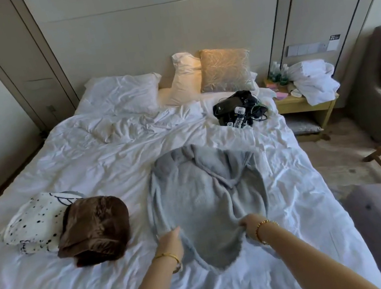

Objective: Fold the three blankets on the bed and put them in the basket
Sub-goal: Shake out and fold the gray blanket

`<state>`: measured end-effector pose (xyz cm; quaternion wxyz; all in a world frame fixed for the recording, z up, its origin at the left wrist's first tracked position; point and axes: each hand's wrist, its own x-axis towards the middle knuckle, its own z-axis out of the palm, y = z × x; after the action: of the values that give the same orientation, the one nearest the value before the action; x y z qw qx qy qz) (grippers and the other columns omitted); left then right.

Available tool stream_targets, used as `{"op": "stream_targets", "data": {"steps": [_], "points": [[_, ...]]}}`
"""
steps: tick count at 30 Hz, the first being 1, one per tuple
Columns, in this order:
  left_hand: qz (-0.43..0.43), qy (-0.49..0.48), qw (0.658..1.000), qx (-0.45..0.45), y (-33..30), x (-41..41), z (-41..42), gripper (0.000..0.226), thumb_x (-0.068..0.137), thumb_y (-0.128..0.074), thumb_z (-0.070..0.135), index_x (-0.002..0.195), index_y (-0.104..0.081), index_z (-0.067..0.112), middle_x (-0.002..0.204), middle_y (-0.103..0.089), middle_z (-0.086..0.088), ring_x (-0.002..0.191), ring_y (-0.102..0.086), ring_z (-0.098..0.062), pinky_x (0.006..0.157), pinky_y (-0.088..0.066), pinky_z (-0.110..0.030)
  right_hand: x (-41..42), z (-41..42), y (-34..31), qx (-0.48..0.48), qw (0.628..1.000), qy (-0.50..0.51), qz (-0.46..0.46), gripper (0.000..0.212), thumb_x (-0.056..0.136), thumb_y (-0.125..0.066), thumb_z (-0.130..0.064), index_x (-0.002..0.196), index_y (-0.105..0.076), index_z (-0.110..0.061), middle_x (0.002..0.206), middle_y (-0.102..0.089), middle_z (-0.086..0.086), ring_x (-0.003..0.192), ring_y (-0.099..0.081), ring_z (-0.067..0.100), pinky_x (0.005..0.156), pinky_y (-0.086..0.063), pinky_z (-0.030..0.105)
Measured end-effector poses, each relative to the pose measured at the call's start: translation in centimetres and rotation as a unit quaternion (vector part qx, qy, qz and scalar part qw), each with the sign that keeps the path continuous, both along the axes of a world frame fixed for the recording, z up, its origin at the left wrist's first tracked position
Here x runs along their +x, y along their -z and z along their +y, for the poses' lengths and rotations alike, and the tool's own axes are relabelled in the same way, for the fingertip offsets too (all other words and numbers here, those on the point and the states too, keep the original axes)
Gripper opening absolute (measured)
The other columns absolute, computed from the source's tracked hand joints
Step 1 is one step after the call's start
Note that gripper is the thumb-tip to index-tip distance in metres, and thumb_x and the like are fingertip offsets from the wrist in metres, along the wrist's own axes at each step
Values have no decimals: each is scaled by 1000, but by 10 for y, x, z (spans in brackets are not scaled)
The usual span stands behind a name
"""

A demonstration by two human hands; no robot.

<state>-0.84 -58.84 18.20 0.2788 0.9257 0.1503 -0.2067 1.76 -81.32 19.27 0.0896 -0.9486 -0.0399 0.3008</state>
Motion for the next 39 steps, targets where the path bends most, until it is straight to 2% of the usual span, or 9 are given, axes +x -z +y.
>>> {"op": "stream_targets", "data": {"steps": [6, 11, 14, 18, 24, 28, 32, 35, 39], "points": [[-54, 140, 983, -109, -10, -6, -50, 57, 96, -40, 7, 147, -24, 26, 144, -42, -5, 130, -44, -21, 105, -33, -24, -3, 22, -7, 242, 955, 96, -143, 38, 82, -37, -1, 116, -51, -13, 105, -63, 16, 95, -59, 29, 78, -47, 30], [-81, 94, 971, -206, -36, -2, -74, 41, 87, -36, -1, 117, -58, 16, 81, -58, -12, 73, -53, -20, 65, -47, -24, -4, 26, -21, 338, 920, 139, -142, 26, 81, -44, -3, 102, -44, -17, 90, -63, 7, 81, -55, 22, 69, -43, 27], [-126, 68, 965, -219, -43, 0, -66, 32, 88, -37, 1, 97, -63, 20, 85, -61, -5, 76, -57, -16, 58, -44, -10, -7, 11, -18, 299, 936, 150, -112, 26, 84, -49, -7, 109, -51, -13, 97, -62, 12, 85, -56, 24, 69, -42, 26], [-111, 76, 964, -228, -48, 0, -55, 27, 87, -37, 0, 87, -59, 16, 84, -59, -7, 76, -54, -16, 66, -43, -19, -15, -10, -4, 121, 977, 148, -94, 18, 90, -45, -20, 82, -59, -13, 96, -65, 12, 93, -62, 28, 68, -41, 26], [-94, 72, 971, -209, -53, 3, -33, 37, 86, -37, -1, 69, -52, 27, 65, -50, 2, 61, -45, -11, 57, -37, -19, -13, -33, 3, 51, 960, 274, 33, 49, 80, -70, -14, 123, -50, -3, 104, -65, 10, 94, -64, 24, 77, -49, 29], [-33, 139, 963, -230, -56, -2, -26, 28, 92, -40, 2, 79, -56, 20, 76, -56, 2, 71, -51, -9, 67, -41, -18, -10, -49, 0, 318, 824, 469, 33, 24, 94, -48, -13, 112, -55, 0, 70, -52, 7, 58, -54, 18, 36, -46, 16], [12, 191, 959, -210, -54, -4, -21, 19, 93, -41, 4, 83, -53, 14, 83, -54, -3, 79, -50, -14, 76, -40, -24, -13, -46, 0, 631, 462, 616, 98, 11, 94, -45, 2, 90, -53, -4, 72, -61, 14, 70, -59, 25, 42, -55, 31], [11, 195, 967, -164, -53, -2, -28, 29, 93, -40, 8, 75, -52, 27, 83, -56, 0, 84, -51, -17, 78, -40, -26, -11, -35, -15, 706, 390, 590, 43, 27, 95, -33, 7, 94, -53, -11, 62, -63, 10, 61, -63, 17, 61, -55, 25], [-22, 157, 977, -145, -50, 2, -33, 20, 95, -39, 10, 93, -56, 19, 100, -59, -8, 94, -54, -22, 83, -42, -30, -13, -30, -21, 725, 386, 570, -4, 21, 94, -34, -1, 80, -47, -9, 81, -49, 11, 75, -52, 18, 97, -45, 33]]}}
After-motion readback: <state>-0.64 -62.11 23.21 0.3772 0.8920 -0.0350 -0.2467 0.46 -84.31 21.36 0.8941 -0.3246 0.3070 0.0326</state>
